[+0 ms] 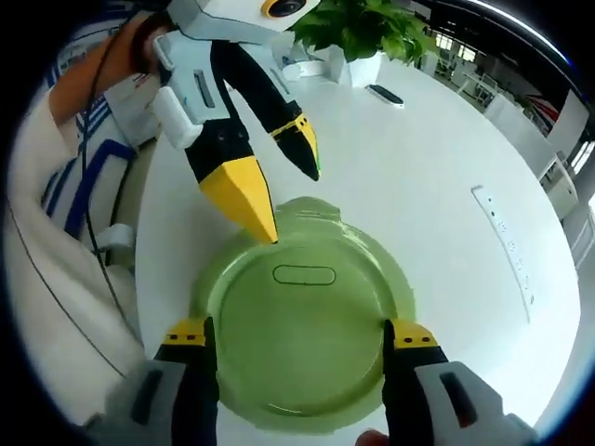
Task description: Pick up the tomato from the tabletop place it into the food storage container close the lid and lock the latches
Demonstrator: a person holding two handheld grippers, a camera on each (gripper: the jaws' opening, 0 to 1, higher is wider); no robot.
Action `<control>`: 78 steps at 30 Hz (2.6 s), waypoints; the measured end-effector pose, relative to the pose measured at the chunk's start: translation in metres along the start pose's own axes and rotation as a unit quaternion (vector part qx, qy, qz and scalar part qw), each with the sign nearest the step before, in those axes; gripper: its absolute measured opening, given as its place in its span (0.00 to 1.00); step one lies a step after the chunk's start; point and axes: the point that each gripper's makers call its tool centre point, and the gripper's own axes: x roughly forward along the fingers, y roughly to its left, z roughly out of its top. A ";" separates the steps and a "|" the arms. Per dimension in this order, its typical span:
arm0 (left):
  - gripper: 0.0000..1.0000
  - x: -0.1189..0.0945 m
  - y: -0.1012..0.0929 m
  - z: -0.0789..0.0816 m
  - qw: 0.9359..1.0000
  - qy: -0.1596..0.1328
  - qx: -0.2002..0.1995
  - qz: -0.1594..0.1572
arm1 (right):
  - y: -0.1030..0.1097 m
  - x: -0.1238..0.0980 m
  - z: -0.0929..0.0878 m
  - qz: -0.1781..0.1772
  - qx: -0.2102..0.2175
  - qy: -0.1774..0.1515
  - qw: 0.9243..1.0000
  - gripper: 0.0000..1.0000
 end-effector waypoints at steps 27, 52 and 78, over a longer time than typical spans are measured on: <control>0.34 0.018 0.007 -0.015 0.995 0.090 0.017 0.036 | -0.009 0.003 0.001 -0.016 -0.008 0.016 1.000 0.65; 0.23 0.014 0.004 -0.010 0.975 0.174 0.082 0.112 | -0.007 0.004 0.002 -0.019 -0.005 0.017 1.000 0.65; 0.19 0.021 -0.003 -0.020 0.986 0.160 0.044 -0.015 | 0.004 0.003 -0.002 -0.020 0.004 0.040 0.999 0.64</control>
